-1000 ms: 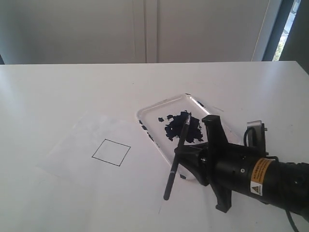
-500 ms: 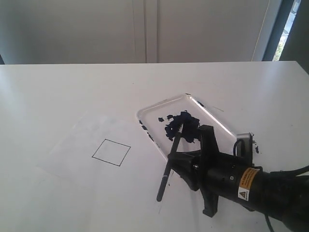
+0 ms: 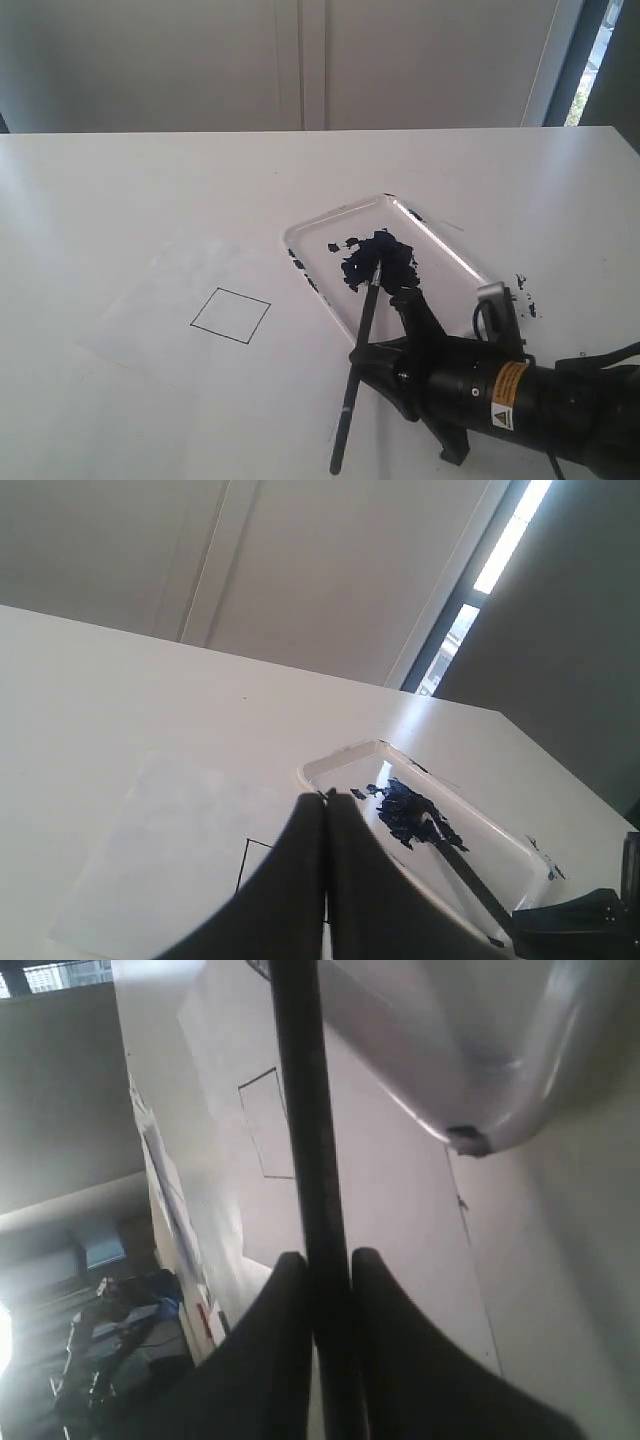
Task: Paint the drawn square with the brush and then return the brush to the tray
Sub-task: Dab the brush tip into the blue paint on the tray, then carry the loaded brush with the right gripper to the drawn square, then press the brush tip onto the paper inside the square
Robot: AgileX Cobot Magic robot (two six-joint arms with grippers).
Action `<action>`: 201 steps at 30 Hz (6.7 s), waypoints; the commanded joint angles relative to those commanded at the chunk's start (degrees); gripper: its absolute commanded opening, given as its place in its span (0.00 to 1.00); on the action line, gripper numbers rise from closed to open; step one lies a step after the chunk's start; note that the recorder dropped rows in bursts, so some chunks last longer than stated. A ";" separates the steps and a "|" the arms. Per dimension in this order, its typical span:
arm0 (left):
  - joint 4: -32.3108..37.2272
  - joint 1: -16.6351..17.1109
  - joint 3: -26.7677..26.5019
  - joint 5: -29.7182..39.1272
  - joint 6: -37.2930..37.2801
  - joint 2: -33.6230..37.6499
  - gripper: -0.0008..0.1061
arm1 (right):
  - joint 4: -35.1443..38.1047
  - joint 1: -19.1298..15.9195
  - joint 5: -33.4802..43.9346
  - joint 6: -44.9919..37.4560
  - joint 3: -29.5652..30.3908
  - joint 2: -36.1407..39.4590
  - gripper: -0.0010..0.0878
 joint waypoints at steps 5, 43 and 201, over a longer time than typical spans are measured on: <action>0.00 0.00 0.00 0.00 0.00 0.00 0.01 | 1.98 0.00 0.61 -0.13 0.00 0.00 0.01; 0.00 0.00 0.00 0.00 0.00 0.00 0.01 | -13.30 0.00 -7.20 -13.49 -4.24 -2.97 0.01; 2.49 0.00 -28.78 -12.00 -0.43 87.36 0.01 | -13.08 24.16 2.89 19.55 -21.89 9.90 0.01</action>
